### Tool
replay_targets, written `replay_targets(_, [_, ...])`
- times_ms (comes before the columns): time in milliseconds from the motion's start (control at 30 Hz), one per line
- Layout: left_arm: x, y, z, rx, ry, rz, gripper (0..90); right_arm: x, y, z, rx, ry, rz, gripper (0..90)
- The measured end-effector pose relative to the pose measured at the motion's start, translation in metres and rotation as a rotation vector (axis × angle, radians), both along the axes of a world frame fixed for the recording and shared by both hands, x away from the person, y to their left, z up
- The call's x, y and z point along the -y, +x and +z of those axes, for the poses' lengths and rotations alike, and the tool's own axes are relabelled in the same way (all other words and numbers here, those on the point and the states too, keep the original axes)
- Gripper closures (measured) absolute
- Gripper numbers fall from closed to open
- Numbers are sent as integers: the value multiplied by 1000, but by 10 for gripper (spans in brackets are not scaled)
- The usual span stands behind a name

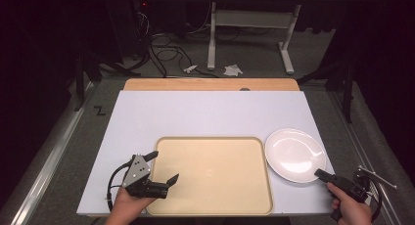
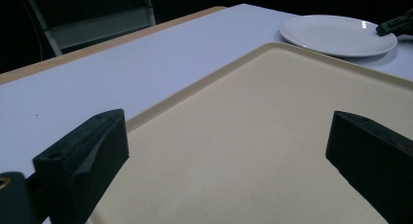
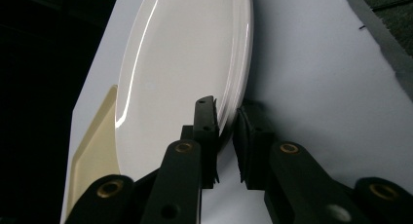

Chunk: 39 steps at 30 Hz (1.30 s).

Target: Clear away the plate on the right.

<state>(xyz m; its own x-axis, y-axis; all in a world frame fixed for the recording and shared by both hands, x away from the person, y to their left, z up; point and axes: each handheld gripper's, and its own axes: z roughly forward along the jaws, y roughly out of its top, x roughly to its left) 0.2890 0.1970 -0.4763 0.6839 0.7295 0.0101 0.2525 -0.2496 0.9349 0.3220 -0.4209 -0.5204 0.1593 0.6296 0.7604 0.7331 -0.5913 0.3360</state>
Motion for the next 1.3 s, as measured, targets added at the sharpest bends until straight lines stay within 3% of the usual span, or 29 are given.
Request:
replay_targets(133, [0, 0, 0, 1, -2, 1, 27, 1, 0, 0, -3, 31, -16, 836])
replay_targets(467, [1, 0, 0, 1, 2, 0, 27, 2, -2, 9, 48, 15, -45, 877])
replay_targets(700, [1, 0, 0, 2, 3, 1, 27, 1, -4, 18, 117, -28, -38, 891])
replay_targets(933, [0, 0, 0, 2, 4, 2, 27, -1, -5, 24, 140, -64, -44, 892])
replay_targets(1300, [0, 0, 0, 5, -1, 1, 27, 2, -10, 29, 151, -72, -62, 891])
